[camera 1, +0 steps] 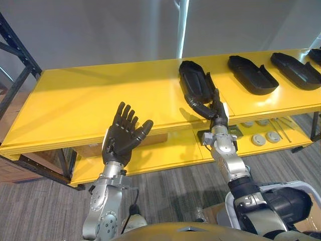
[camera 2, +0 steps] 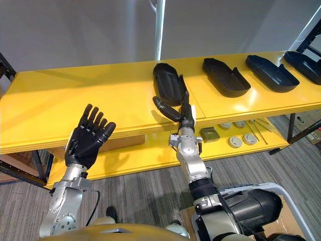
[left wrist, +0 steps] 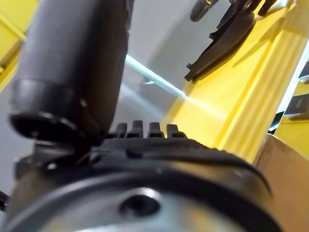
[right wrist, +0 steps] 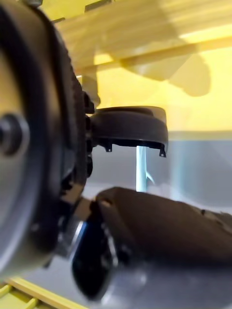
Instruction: Walk over and take three plastic housings, then place them on the shelf
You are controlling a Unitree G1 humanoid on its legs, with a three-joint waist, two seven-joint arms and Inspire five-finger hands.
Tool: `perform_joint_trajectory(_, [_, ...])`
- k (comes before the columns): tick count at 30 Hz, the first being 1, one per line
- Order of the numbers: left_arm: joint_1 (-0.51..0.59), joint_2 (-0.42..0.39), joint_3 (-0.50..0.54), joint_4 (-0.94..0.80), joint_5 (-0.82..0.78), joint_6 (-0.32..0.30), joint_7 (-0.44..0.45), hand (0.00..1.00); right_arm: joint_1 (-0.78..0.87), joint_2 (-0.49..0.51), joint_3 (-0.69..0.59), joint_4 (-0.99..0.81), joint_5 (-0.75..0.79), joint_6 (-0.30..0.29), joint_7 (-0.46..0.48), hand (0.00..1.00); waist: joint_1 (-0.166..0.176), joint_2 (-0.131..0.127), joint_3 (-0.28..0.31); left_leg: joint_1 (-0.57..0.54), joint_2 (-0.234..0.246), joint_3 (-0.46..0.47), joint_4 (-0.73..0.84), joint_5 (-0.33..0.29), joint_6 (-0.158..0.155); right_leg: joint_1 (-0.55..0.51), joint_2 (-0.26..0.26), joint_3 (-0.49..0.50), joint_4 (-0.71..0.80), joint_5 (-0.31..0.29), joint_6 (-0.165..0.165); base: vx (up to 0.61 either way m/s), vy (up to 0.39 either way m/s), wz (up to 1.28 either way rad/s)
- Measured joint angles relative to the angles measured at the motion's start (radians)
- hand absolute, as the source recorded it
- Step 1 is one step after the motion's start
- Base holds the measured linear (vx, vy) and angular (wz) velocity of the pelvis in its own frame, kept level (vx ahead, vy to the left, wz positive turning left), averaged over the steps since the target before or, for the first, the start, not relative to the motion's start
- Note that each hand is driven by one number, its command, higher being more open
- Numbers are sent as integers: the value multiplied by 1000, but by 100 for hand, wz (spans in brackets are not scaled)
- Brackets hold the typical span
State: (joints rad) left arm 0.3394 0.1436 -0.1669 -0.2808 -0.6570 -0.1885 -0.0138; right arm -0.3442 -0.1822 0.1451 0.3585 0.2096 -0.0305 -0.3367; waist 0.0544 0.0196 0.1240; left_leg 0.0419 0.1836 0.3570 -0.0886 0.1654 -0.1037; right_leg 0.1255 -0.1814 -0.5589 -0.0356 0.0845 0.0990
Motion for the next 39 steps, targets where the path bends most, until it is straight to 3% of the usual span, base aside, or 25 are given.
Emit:
perform_joint_trajectory(14, [-26, 0, 9, 0, 0, 0, -2, 100, -24, -2, -2, -9, 1, 0, -7, 100, 3, 4, 25, -4, 0, -4, 0, 5, 3, 0, 0, -7, 0, 0, 0, 10, 2, 1])
perform_joint_trajectory(21, [-20, -2, 32, -10, 0, -10, -20, 100, 292, -2, 2, -505, -8, -8, 53, 100, -7, 6, 26, 3, 3, 27, 0, -10, -7, -3, 7, 20, -19, 3, 4, 18, 2, -11])
perform_joint_trajectory(24, [-17, -2, 40, -71, 0, -18, -44, 100, 397, -2, -19, -611, -62, -35, 73, 100, -34, 1, 23, 8, 4, 55, 1, -14, -10, -20, 6, 49, -19, 5, 6, 57, 9, -23])
perform_joint_trajectory(30, [-20, 4, 24, -133, 0, -74, -125, 100, 583, -2, -116, -660, -62, -73, 85, 100, -66, -3, 17, 53, 5, 132, 1, -40, -17, -31, 5, 128, -17, 8, 9, 54, 14, -39])
perform_joint_trajectory(35, [-58, 39, -97, -132, 0, -91, -166, 100, 691, 3, -194, -693, -39, -75, -17, 100, -119, -5, 13, 109, 3, 301, 4, -73, -29, -110, 10, 296, 15, 18, 12, 35, 42, -95])
perform_joint_trajectory(39, [-167, 74, -194, -94, 3, -86, -128, 100, 818, 43, -314, -722, 45, -114, -21, 100, -201, -15, 3, 207, 2, 486, 15, -125, -60, -140, 41, 467, 20, 33, 16, 20, 53, -127])
